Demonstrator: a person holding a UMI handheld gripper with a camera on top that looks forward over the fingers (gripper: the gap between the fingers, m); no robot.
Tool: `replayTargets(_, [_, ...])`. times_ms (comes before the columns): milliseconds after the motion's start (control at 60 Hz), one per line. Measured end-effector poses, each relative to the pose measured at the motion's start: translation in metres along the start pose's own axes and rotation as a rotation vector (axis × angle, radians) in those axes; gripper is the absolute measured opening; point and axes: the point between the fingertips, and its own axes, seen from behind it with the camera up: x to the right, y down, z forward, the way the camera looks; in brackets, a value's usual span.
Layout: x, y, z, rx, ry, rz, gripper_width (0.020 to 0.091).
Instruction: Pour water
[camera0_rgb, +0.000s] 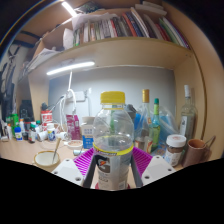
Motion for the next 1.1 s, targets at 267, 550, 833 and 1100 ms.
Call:
replayTargets(267, [0.013,-0.009,-0.032,-0.013,0.090,-0.140,0.0852])
replayTargets(550, [-0.011,-0.029,-0.135,0.039,0.082,-0.066,0.0853])
replayTargets(833, [-0.039,-0.036,-0.241,0.021,0.125,0.008,0.0852])
replayTargets(1100, [-0.063,-0.051,-0.287,0.050,0.107,0.037,0.0852])
